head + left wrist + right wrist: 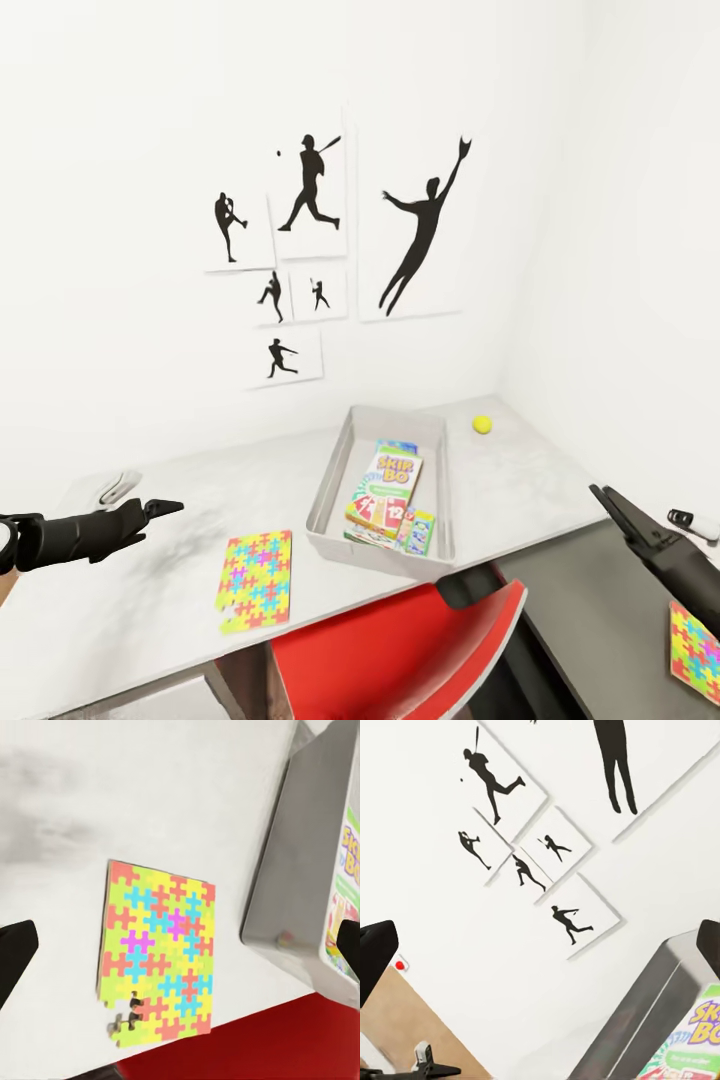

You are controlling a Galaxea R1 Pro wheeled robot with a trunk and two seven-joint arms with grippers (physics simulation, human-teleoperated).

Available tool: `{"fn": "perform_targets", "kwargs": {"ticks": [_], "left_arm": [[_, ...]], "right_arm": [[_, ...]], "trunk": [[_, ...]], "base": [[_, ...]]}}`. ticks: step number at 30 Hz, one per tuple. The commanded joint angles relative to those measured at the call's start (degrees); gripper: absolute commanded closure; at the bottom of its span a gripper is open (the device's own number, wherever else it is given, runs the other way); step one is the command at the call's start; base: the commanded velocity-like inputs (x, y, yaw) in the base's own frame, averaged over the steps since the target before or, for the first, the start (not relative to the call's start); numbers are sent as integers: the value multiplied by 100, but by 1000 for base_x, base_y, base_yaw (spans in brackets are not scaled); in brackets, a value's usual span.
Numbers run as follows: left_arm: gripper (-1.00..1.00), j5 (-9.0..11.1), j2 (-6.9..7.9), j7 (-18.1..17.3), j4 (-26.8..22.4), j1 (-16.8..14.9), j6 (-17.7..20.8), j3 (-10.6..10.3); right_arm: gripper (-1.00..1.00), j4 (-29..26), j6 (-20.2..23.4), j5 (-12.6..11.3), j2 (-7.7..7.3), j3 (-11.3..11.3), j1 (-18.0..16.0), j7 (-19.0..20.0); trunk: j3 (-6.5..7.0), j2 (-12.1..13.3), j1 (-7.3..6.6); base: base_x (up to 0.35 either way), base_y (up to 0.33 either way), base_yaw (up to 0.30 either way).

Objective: Put all the toys in the child's room - the three board games (two on the bed and one on the table), the two jigsaw puzzles on the table, and the tennis ball on the table - inside the toy box on the table in the child's room.

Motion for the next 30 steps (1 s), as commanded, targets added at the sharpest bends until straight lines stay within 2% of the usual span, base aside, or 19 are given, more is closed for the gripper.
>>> {"fn": "perform_targets", "kwargs": {"ticks": [1,7,12,19,23,30], "left_arm": [[-100,59,0,57,-6,-5,18,3],[-100,61,-7,53,-14,-5,18,-4],[-100,61,-14,52,-24,-3,18,-16],[-100,62,-23,42,-92,-2,27,-3],[-100,61,-26,50,-104,-5,29,1],[-100,61,-41,89,-107,-15,35,-3]], "right_arm": [[-100,-90,50,-29,0,-2,43,-4],[-100,-350,119,-26,-6,3,151,-64],[-100,-386,271,-24,-7,9,163,-108],[-100,-568,688,-24,-7,34,164,-716],[-100,-643,974,-21,-6,55,161,-933],[-100,-662,1353,3,-86,163,159,-1702]], "trunk": [[-1,-10,1],[56,-10,1],[104,-10,1],[167,-10,1],[273,151,-87],[457,432,-241]], "base": [[-156,0,70],[-52,26,78],[-5,180,113],[0,30,157],[0,3,173],[0,0,179]]}}
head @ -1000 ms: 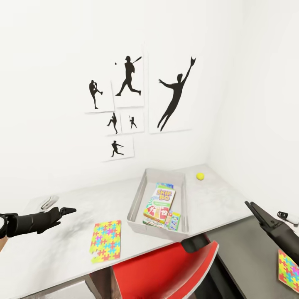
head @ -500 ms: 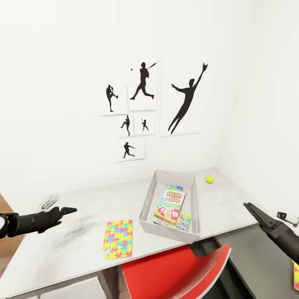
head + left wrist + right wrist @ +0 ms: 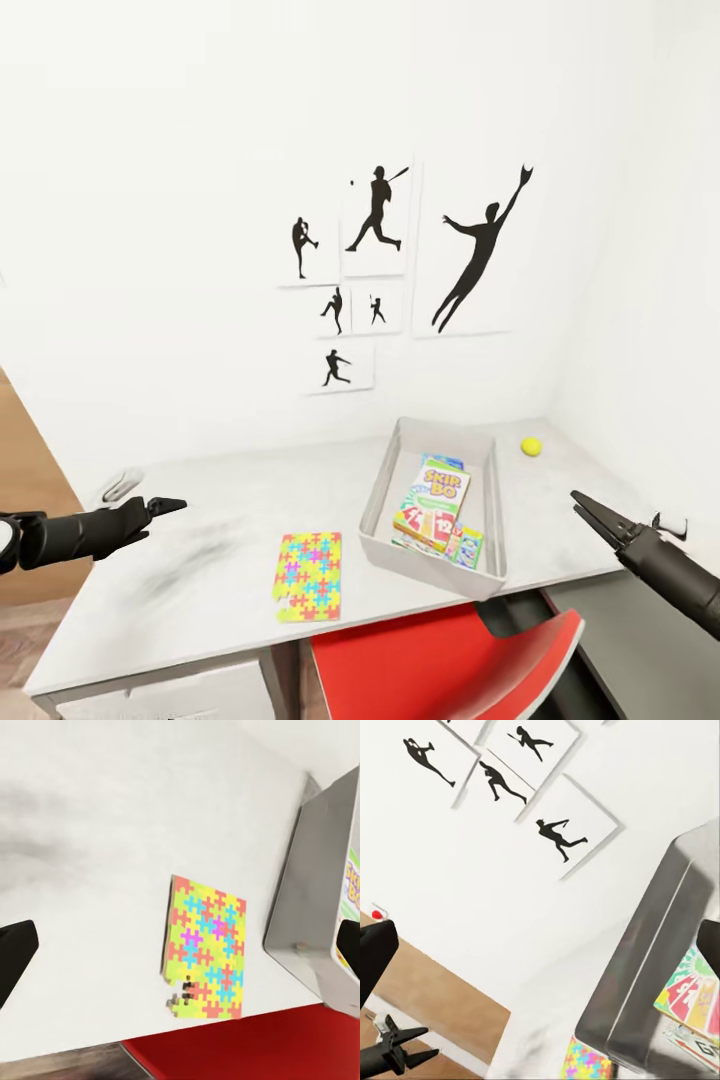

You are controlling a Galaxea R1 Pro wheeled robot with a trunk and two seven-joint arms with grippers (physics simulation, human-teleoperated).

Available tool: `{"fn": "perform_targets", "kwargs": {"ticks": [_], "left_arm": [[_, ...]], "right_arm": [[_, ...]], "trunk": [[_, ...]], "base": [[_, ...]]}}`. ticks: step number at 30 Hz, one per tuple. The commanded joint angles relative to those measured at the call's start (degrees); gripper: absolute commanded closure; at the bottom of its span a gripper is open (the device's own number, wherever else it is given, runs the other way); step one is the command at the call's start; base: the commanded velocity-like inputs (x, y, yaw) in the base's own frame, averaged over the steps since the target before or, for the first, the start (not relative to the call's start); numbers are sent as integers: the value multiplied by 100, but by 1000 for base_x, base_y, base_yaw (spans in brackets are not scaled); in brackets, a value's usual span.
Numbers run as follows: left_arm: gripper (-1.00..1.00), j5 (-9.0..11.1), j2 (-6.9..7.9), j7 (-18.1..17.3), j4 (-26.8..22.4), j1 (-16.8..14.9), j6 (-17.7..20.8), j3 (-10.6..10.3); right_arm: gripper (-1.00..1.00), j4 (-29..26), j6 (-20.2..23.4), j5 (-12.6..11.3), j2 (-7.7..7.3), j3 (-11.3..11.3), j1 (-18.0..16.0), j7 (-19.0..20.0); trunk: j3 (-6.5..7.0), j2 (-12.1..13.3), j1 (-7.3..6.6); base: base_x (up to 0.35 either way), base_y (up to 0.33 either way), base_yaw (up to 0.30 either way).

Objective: Put all the toys in the child's room - the three board games (two on the bed and one on the table), the two jigsaw puzzles on the table, and the tennis ball on the table - inside the toy box on the table in the child's room.

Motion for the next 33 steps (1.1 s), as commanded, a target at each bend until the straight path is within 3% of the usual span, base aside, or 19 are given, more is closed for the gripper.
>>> {"fn": "perform_targets", "kwargs": {"ticks": [1,8,27,30,33], "left_arm": [[-100,57,-1,63,-3,-8,19,1],[-100,57,-7,75,-6,-9,19,-25],[-100,56,-9,77,-15,0,51,-50],[-100,-127,-11,132,-13,5,44,-53],[-100,-517,-27,171,-17,1,31,-54]], "right_arm": [[-100,-1,52,2,-3,-4,-4,-57],[-100,-2,125,50,-54,-15,-3,-363],[-100,-2,115,58,-116,-15,2,-408],[-100,-2,90,58,-119,-18,1,-402],[-100,-2,70,56,-113,-21,1,-400]], "trunk": [[14,31,-19],[195,311,-173],[311,311,-173],[315,311,-173],[316,311,-173]], "base": [[0,0,190],[0,0,195],[0,0,228],[0,0,109],[0,0,27]]}}
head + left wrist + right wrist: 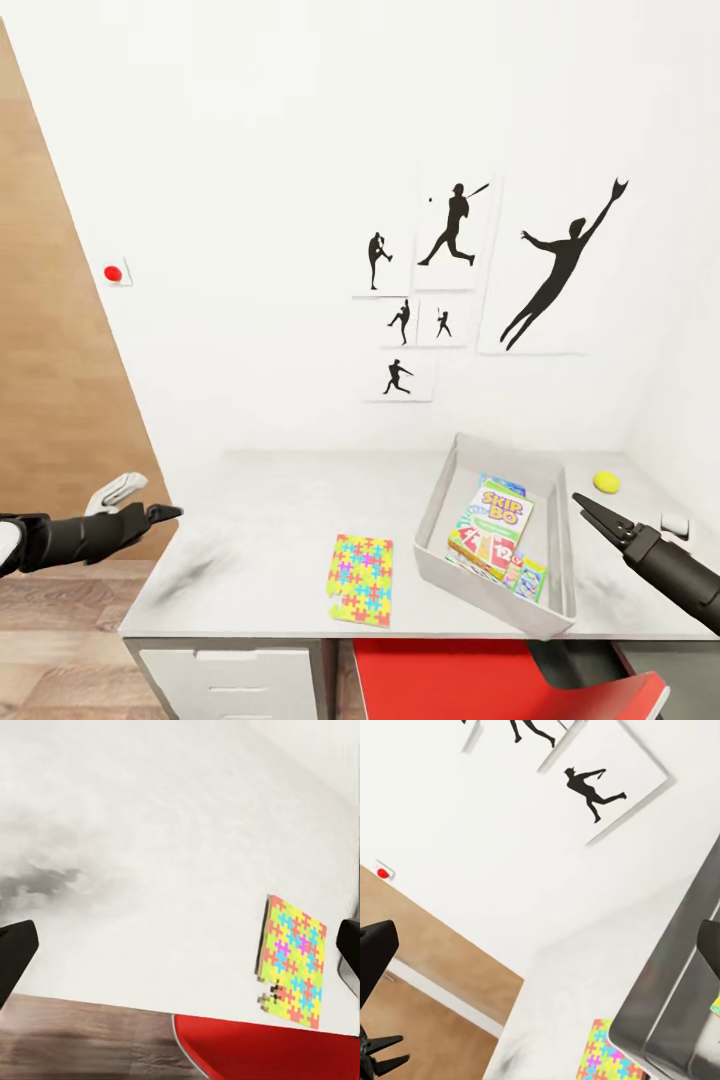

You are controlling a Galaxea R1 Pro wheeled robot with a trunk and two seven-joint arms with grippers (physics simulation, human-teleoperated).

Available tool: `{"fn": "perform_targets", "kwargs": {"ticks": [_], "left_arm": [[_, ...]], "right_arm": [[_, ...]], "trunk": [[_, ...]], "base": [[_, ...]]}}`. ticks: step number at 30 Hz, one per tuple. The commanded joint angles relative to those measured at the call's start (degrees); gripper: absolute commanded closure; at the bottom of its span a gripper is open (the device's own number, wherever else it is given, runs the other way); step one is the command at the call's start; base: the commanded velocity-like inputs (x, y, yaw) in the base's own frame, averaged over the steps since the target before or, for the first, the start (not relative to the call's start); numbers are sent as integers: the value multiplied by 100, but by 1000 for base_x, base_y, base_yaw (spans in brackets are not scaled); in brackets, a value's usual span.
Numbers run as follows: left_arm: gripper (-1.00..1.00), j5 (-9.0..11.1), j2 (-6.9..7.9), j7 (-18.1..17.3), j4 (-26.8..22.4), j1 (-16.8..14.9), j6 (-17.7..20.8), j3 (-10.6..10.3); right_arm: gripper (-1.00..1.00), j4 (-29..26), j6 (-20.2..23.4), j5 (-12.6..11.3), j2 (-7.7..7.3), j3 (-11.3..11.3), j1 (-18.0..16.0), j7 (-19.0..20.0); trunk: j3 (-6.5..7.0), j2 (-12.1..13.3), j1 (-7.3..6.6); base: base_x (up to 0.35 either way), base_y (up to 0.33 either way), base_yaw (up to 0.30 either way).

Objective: Put all the toys in the child's room - the three board games (two on the bed and one on the table), the two jigsaw puzzles on the table, and the tennis ball on the table - inside the toy box on the table in the child's room.

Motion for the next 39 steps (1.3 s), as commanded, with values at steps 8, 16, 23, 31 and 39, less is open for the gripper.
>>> {"fn": "perform_targets", "kwargs": {"ticks": [8,16,23,31,39], "left_arm": [[-100,-101,-34,69,-1,-10,4,-6],[-100,-105,-37,56,-2,-7,4,-6],[-100,-105,-37,31,-9,-1,5,-5],[-100,-106,-28,14,-16,2,4,42],[-100,-106,-29,9,-15,2,4,47]], "right_arm": [[-100,0,26,-8,2,-55,-7,27],[-100,0,26,-8,13,-68,-7,47],[-100,0,26,-8,15,-69,-7,48],[-100,0,1,-8,43,-65,-7,27],[-100,0,-1,-8,78,-55,-7,14]], "trunk": [[-13,-14,4],[-11,-14,4],[31,-14,4],[37,-14,4],[37,-14,4]], "base": [[0,0,3],[0,0,0],[0,0,0],[0,150,0],[0,187,0]]}}
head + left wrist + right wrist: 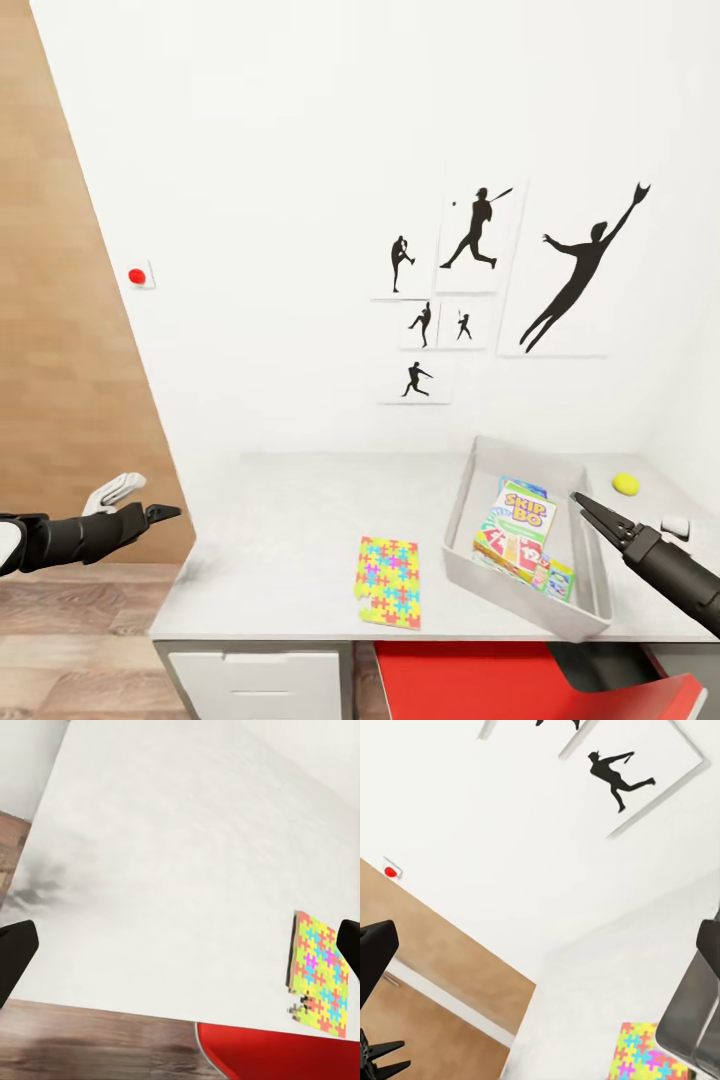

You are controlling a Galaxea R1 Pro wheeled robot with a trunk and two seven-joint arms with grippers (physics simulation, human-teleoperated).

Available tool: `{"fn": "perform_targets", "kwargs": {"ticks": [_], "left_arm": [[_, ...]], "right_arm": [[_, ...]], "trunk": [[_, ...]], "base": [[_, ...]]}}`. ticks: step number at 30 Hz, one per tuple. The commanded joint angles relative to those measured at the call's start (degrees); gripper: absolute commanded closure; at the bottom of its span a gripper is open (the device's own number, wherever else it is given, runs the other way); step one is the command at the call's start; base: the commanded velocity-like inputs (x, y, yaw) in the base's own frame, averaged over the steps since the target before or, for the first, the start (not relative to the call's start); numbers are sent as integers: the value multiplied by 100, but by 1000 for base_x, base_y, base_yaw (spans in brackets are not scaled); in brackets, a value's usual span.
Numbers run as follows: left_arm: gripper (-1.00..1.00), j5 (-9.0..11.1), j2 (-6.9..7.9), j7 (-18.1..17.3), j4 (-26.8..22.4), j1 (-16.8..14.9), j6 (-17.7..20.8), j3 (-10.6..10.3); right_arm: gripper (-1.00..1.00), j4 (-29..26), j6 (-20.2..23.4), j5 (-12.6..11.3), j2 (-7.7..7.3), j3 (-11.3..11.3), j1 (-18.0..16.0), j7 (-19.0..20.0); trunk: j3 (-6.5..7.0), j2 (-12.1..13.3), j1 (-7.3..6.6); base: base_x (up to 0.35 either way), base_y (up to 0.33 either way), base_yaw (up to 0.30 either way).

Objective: Put all the toys in the child's room - the three board games (two on the bed and one on the table), the two jigsaw puzzles on the table, and the tennis ball on the table - inside the toy box on the table in the child's room.

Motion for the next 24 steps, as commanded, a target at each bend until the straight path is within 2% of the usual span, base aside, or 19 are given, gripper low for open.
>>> {"fn": "perform_targets", "kwargs": {"ticks": [1,5,8,10,12,13,14,16,17,18,19,21,23,24], "left_arm": [[-100,60,0,53,-2,-4,16,3],[-100,60,-3,52,-2,-4,16,1],[-100,60,-7,52,-1,-4,15,-10],[-100,60,-3,52,0,-4,10,-13],[-100,60,-6,52,1,-4,8,-14],[-100,60,-7,52,0,-4,8,-15],[-100,60,-7,52,-1,-4,8,-15],[-100,60,-8,52,0,-4,7,-16],[-100,60,-8,52,0,-4,7,-18],[-100,60,-8,52,-1,-4,7,-18],[-100,60,-8,52,-2,-4,7,-17],[-100,60,-8,55,2,-4,3,-14],[-100,60,-7,53,5,-4,0,-2],[-100,60,-5,53,5,-4,0,2]], "right_arm": [[-100,-2,37,-4,3,0,-5,10],[-100,-2,83,-4,18,125,-14,-76],[-100,-2,279,-6,-33,472,-223,-439],[-100,-2,791,-6,-12,840,-816,-1043],[-100,0,1062,-41,19,1331,-1462,-1889],[-100,14,1120,-63,33,1637,-1774,-2327],[-100,30,1140,-70,38,1799,-1931,-2541],[-100,136,1176,-102,96,2442,-2502,-3364],[-100,175,1181,-111,126,2584,-2626,-3555],[-100,286,1189,-128,211,2822,-2852,-3905],[-100,460,1189,-140,318,2990,-3059,-4217],[-100,832,1189,-151,489,3143,-3336,-4593],[-100,1425,1189,-152,664,3251,-3619,-4921],[-100,1563,1189,-153,696,3267,-3668,-4977]], "trunk": [[-9,-10,3],[-9,-10,3],[-9,-10,3],[-9,-10,3],[-9,-10,3],[-9,-10,3],[-9,-10,3],[-9,-10,3],[-9,-10,3],[-9,-10,3],[-9,-10,3],[-9,-10,3],[-9,-10,3],[-9,-10,3]], "base": [[0,245,0],[0,136,0],[0,35,0],[0,13,0],[0,5,0],[0,3,0],[0,2,0],[0,1,0],[0,0,0],[0,0,0],[0,0,0],[0,41,0],[0,167,0],[0,211,0]]}}
